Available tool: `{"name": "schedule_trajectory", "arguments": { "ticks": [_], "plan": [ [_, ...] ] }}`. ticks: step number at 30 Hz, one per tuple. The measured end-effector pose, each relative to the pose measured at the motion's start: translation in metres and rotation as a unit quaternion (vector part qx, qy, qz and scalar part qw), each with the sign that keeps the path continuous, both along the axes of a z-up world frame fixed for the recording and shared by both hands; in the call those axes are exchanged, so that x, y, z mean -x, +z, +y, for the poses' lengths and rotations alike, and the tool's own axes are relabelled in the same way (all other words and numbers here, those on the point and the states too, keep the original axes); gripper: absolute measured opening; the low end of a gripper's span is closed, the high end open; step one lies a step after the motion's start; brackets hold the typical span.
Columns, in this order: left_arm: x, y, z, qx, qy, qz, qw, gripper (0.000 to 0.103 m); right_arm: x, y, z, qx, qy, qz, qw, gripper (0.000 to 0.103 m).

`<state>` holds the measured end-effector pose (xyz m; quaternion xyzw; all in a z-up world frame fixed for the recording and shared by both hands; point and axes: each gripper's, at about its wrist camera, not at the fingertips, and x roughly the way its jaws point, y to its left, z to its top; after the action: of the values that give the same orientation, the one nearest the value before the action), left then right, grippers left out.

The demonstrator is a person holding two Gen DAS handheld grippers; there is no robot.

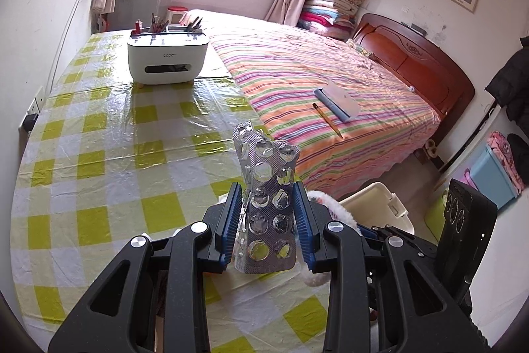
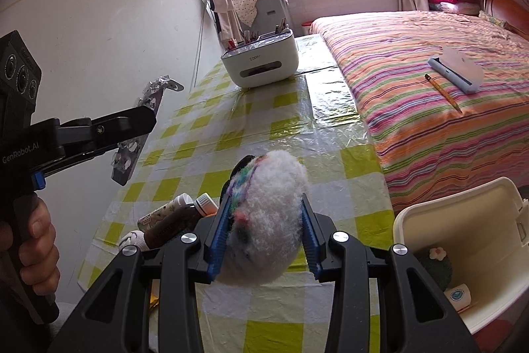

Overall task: Collect trash
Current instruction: 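Carry the blister pack and white plush toy to the bin with both tools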

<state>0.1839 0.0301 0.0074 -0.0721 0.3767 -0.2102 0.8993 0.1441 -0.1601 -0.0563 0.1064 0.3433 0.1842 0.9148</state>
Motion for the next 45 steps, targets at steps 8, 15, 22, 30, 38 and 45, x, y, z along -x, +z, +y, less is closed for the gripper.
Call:
{"name": "schedule_trajectory", "arguments": {
  "ticks": [8, 15, 22, 30, 38, 45],
  "plan": [
    [0.001, 0.000, -0.033, -0.001, -0.027, -0.001, 0.9996, 0.031, 0.009, -0.009, -0.036, 0.007, -0.067, 0.009, 0.998, 0.038],
    [0.002, 0.001, -0.066, 0.002, -0.052, 0.001, 0.9987, 0.031, 0.013, -0.011, -0.071, -0.019, -0.119, 0.009, 0.993, 0.038],
    [0.003, -0.002, -0.100, 0.006, -0.078, 0.007, 0.9969, 0.031, 0.020, -0.012, -0.099, -0.023, -0.170, 0.000, 0.985, 0.038],
    [0.006, -0.008, -0.143, 0.008, -0.111, 0.014, 0.9937, 0.031, 0.030, -0.014, -0.132, -0.029, -0.229, -0.005, 0.973, 0.038],
    [0.008, -0.018, -0.170, -0.011, -0.132, 0.014, 0.9911, 0.031, 0.039, -0.015, -0.158, -0.041, -0.270, -0.010, 0.962, 0.038],
    [0.002, -0.024, -0.173, -0.008, -0.134, 0.021, 0.9907, 0.031, 0.046, -0.016, -0.170, -0.040, -0.298, -0.018, 0.954, 0.038]
  ]
}}
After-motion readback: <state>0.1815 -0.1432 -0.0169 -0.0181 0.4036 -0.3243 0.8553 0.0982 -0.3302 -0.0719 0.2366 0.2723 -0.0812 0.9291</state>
